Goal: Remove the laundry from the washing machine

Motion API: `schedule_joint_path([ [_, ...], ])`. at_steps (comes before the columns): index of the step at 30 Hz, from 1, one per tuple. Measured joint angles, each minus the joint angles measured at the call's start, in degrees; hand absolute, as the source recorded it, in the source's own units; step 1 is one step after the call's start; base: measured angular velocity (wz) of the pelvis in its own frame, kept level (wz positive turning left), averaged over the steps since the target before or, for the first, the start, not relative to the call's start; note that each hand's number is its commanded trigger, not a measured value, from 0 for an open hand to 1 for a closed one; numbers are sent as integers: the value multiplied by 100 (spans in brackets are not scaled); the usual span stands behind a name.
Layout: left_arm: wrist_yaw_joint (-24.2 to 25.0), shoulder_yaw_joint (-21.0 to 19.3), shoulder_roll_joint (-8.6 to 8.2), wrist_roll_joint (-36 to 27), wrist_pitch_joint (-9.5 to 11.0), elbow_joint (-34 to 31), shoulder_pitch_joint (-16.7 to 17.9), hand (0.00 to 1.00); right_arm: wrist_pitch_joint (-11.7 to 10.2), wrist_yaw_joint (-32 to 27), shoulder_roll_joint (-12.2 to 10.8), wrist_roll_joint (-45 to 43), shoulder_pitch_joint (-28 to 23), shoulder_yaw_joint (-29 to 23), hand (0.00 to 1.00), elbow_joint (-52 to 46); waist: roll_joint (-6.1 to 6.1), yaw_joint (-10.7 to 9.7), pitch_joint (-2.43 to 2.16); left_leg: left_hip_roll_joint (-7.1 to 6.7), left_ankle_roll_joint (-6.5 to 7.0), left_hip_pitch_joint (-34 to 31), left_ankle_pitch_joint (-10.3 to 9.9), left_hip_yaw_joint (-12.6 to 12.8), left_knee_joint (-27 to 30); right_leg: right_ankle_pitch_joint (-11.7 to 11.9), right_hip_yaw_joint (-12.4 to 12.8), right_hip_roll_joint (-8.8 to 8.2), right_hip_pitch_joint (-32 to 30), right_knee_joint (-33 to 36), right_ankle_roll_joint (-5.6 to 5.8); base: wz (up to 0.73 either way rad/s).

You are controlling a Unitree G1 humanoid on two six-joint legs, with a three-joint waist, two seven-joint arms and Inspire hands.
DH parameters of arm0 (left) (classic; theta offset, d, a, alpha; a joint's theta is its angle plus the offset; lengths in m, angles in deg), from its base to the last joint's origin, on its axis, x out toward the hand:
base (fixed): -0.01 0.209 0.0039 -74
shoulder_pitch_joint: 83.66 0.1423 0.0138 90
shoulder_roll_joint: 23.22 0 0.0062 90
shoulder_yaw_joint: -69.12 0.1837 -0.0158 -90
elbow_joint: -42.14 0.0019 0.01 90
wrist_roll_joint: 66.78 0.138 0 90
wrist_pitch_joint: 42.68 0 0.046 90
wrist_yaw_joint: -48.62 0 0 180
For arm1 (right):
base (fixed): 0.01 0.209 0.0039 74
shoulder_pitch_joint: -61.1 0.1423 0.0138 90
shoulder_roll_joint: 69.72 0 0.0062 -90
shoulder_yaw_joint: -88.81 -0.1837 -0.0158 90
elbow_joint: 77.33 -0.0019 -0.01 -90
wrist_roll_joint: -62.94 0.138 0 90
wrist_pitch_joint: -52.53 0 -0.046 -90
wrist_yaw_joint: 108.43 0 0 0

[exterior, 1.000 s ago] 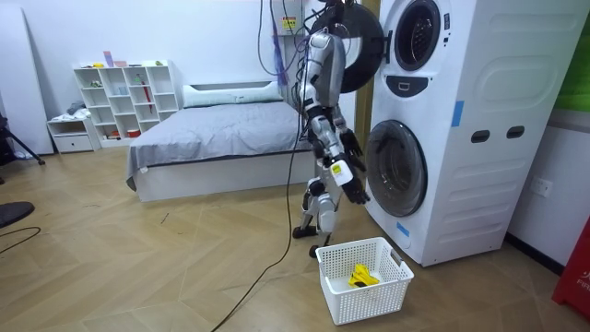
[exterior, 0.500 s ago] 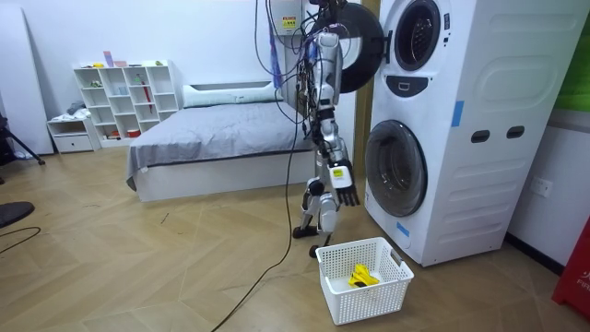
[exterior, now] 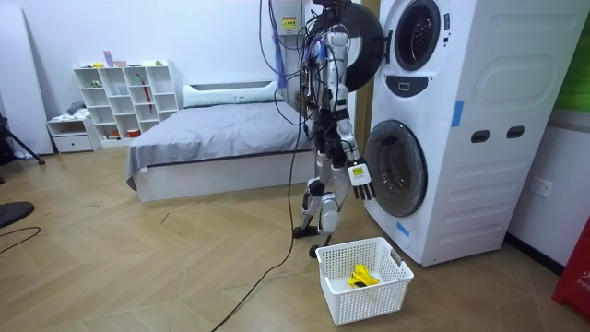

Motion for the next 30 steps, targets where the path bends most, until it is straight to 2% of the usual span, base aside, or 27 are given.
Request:
schedule_joint_path([
  [6, 28, -33, 21, 20, -9, -39, -27, 0, 44, 123, 6, -54, -80, -21, 0, 7, -24, -11, -2, 12, -27, -184, -17, -35, 269, -57, -71, 11, -23, 48, -20, 8],
  [7, 45, -88, 38, 32, -9, -40, -29, 0, 44, 126, 6, -181, -46, -25, 0, -2, -46, -4, -14, 28, -95, -369, -62, -52, 566, -118, -93, 6, -104, 146, -41, 15],
  [10, 99, -106, 130, 125, -16, -45, -48, 0, 51, 130, 8, -357, 3, -26, 0, -37, -111, 35, -6, 92, -178, -808, -114, -154, 1387, -205, -117, -4, -283, 407, -127, 3],
  [13, 314, -97, 132, 136, -107, -161, -51, 0, 10, 117, 106, -717, 134, -31, 0, -41, -25, 11, 17, 303, -200, -1378, -127, -368, 2560, -270, -246, 111, -326, 432, -310, 2],
  [14, 330, -86, 130, 138, -111, -172, -93, 0, -8, 115, 113, -727, 120, -31, 0, -41, -27, -22, 3, 335, -208, -1417, -139, -385, 2681, -291, -288, 130, -324, 442, -344, 16],
  [16, 442, 4, 115, 122, -107, -373, -170, 0, -31, 103, 184, -728, 62, -28, 0, -64, 51, -59, 31, 456, -252, -1431, -182, -430, 3390, -372, -381, 244, -316, 577, -477, -3],
  [17, 481, 20, 111, 124, -94, -400, -201, 0, -33, 83, 202, -748, 46, -41, 0, -106, 123, -88, 41, 456, -255, -1377, -183, -423, 3546, -382, -392, 274, -316, 603, -497, 0],
  [18, 553, 20, 96, 107, -90, -404, -355, 0, -42, 28, 238, -803, 7, -59, 0, -188, 175, -181, 31, 422, -288, -1168, -201, -422, 3657, -381, -469, 307, -354, 677, -527, 24],
  [19, 576, 28, 76, 113, -58, -405, -564, 0, -65, 24, 284, -845, 6, -103, 0, -195, 253, -288, 32, 317, -373, -913, -250, -441, 3469, -375, -540, 316, -482, 771, -542, 31],
  [20, 579, 42, 64, 116, -18, -407, -659, 0, -70, 21, 309, -868, 11, -147, 0, -195, 291, -324, 27, 261, -392, -785, -263, -460, 3281, -368, -584, 319, -553, 829, -553, 29],
  [21, 579, 146, 73, 126, 89, -435, -825, 0, -90, 8, 322, -899, 21, -257, 0, -192, 351, -366, 39, 181, -459, -532, -434, -471, 2747, -344, -675, 318, -724, 923, -571, 30],
  [22, 578, 274, 96, 140, 186, -478, -1013, 0, -96, -17, 300, -911, 26, -305, 0, -190, 366, -435, 51, 133, -416, -317, -593, -489, 2101, -325, -718, 292, -923, 1055, -576, 24],
  [23, 578, 308, 100, 208, 245, -470, -1085, 0, -96, -14, 288, -911, 52, -352, 0, -187, 374, -431, 47, 112, -383, -214, -650, -485, 1748, -314, -718, 263, -1037, 1164, -580, 0],
  [24, 572, 347, 100, 306, 365, -469, -1165, 0, -105, 14, 278, -905, 140, -421, 0, -188, 309, -397, 89, 32, -356, -76, -672, -393, 1210, -256, -504, 221, -1342, 1471, -572, -20],
  [25, 570, 369, 103, 345, 405, -463, -1176, 0, -111, 16, 275, -914, 167, -428, 0, -209, 282, -366, 96, 11, -322, -51, -662, -372, 1014, -215, -299, 217, -1466, 1562, -553, -30],
  [26, 568, 394, 95, 366, 467, -415, -1175, 0, -121, 13, 276, -929, 167, -462, 0, -258, 208, -325, 77, -69, -306, -41, -653, -236, 685, -124, -46, 227, -1623, 1559, -499, -50],
  [27, 568, 416, 82, 347, 521, -266, -1147, 0, -116, -8, 298, -930, 170, -452, 0, -285, 193, -182, 72, -87, -147, 18, -613, -50, 388, 64, 75, 276, -1708, 1456, -480, -73],
  [28, 569, 388, 84, 348, 531, -116, -1071, 0, -115, -19, 299, -938, 154, -461, 0, -312, 206, -77, 60, -95, 158, 41, -543, 254, 258, 336, 84, 332, -1723, 1241, -452, -80],
  [29, 569, 345, 92, 348, 529, -55, -1006, 0, -111, -19, 285, -935, 130, -460, 0, -340, 179, -7, 48, -98, 208, 26, -516, 436, 258, 476, -14, 321, -1714, 1114, -448, -90],
  [30, 557, 268, 92, 330, 532, 0, -802, 0, -100, -4, 283, -925, 122, -457, 0, -384, 179, 77, 0, -107, 272, -51, -456, 699, 294, 826, -392, 282, -1669, 767, -330, -86],
])
